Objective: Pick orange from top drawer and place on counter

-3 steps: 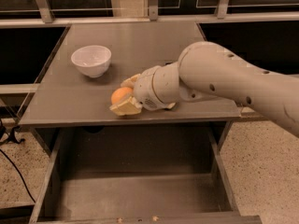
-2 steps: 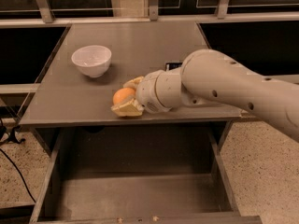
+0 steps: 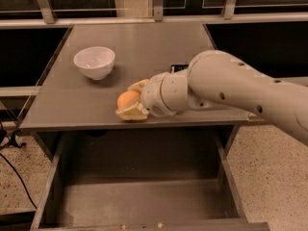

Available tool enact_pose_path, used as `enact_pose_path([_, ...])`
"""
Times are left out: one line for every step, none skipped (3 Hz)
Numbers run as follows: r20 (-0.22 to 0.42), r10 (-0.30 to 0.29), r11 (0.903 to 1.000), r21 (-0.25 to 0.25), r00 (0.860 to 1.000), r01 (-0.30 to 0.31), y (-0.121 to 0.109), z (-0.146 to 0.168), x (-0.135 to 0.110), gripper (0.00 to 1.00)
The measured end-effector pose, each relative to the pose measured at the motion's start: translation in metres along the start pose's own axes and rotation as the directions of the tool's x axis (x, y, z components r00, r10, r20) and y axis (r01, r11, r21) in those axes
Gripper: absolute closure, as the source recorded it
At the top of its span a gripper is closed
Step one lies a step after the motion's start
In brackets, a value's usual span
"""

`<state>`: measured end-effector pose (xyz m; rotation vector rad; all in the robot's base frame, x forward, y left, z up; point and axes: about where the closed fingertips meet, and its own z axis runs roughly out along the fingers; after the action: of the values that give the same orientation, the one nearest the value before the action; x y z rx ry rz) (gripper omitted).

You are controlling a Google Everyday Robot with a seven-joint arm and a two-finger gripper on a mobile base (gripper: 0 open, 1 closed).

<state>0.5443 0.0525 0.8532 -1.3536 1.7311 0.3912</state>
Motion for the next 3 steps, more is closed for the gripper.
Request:
enact_pose_path([0.001,0.006,1.0000,0.002,1.000,-0.006,0.0001,0.0001,0.0015,0.58])
enact_pose_path([0.001,0.010,1.0000,0.002,1.000,-0.010,-0.0002,-0.0006,0.0013,0.40])
enact_pose_path([0.000,0.015,0.9999,0.000,1.000,-0.015,0.0007,0.0031,0.0072,0.25])
